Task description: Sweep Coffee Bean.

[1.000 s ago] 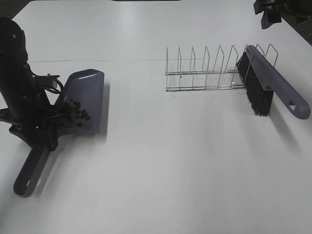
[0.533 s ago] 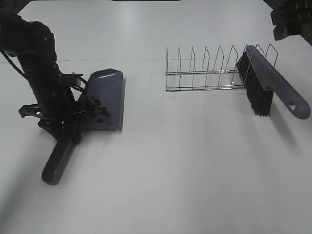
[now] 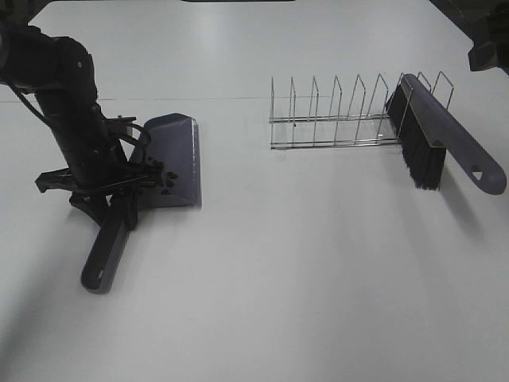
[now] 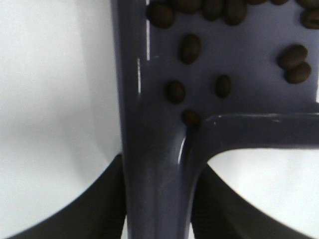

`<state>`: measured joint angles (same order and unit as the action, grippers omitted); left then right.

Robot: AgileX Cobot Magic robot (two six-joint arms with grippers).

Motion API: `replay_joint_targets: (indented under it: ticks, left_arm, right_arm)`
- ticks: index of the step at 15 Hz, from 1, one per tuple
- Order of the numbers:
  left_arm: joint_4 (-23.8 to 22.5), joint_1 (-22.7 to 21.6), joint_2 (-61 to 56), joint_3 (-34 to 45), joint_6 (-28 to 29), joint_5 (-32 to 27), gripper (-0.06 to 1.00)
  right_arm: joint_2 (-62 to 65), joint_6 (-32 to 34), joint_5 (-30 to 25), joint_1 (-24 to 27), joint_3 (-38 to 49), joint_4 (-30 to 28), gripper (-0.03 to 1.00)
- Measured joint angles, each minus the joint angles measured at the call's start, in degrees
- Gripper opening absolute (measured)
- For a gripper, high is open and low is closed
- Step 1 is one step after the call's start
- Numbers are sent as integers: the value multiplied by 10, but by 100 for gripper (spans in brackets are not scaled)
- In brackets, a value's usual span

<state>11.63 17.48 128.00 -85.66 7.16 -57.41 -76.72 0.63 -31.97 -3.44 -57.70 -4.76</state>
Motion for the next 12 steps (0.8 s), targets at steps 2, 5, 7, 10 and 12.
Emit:
replay_joint_targets:
  ticks: [2, 5, 7, 10, 12]
  left_arm:
    - [1, 0, 0, 0, -2, 16, 43]
    - [1, 0, -2, -2, -17, 22, 79]
    - [0, -1, -5, -2, -26, 24, 88]
    - [-5, -13, -29, -2, -30, 26, 89]
    - [-16, -20, -63, -2, -33, 26, 89]
  right_arm:
    - [13, 0, 0, 0, 1, 2, 64]
    - [32, 0, -5, 0, 6, 2, 64]
    - [50, 0, -6, 0, 23, 2, 64]
    - [96, 0, -9, 0, 70, 2, 64]
    - [131, 0, -13, 0, 105, 2, 64]
